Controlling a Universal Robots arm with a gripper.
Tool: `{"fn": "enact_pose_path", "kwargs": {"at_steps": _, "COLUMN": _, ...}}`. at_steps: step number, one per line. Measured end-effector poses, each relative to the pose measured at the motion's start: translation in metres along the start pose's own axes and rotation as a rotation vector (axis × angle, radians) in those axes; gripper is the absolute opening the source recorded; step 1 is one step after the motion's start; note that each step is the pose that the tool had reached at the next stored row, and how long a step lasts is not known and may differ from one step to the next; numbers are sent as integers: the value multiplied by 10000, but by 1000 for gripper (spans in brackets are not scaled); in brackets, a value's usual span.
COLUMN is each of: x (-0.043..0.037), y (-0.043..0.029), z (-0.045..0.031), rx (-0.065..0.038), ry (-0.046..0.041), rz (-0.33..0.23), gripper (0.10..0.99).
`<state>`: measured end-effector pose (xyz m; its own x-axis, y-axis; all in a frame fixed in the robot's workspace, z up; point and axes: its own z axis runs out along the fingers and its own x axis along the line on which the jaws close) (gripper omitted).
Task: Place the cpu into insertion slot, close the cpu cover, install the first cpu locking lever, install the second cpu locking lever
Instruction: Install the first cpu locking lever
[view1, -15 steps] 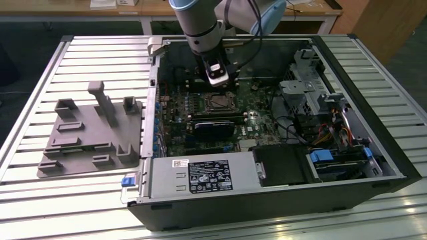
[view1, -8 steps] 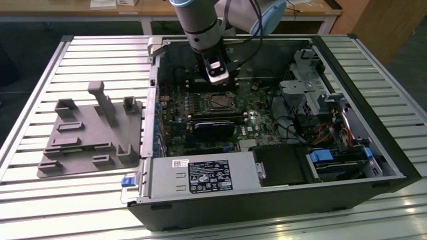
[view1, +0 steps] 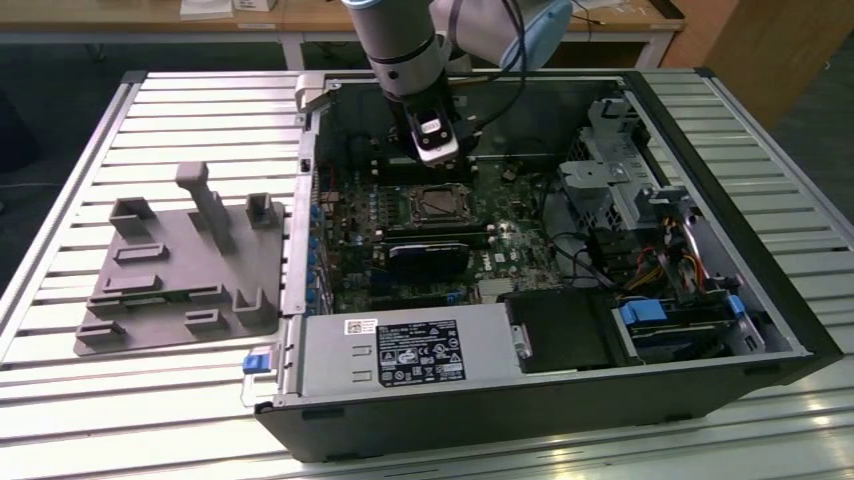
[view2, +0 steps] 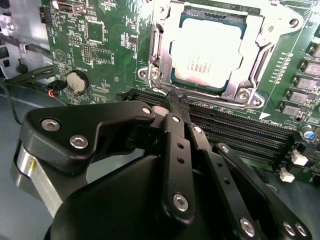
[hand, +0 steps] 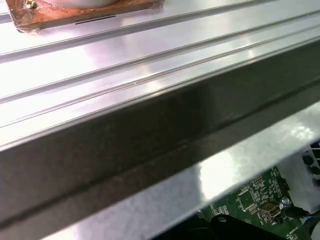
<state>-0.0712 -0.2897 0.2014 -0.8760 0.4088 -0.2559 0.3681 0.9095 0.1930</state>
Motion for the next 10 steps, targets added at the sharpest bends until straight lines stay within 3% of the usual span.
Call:
{"fn": "enact_pose_path", "kwargs": {"at_steps": 3, "x": -2, "y": 1, "z": -1, "rx": 14, "ry": 31, "rz": 0, "gripper": 102}}
{"fn": "enact_pose_path", "kwargs": {"at_steps": 5, "x": -11, "y": 5, "z": 2, "rx": 106, "ry": 228, "rz": 18, "gripper": 102}}
{"fn": "enact_pose_path", "kwargs": {"at_steps": 8, "x": -41, "y": 17, "z": 16, "rx": 281, "ry": 608, "rz": 48, "gripper": 102}}
{"fn": "enact_pose_path", "kwargs": {"at_steps": 10, "x": -60, "y": 24, "z": 23, "rx": 370, "ry": 777, "rz": 60, "gripper": 102}}
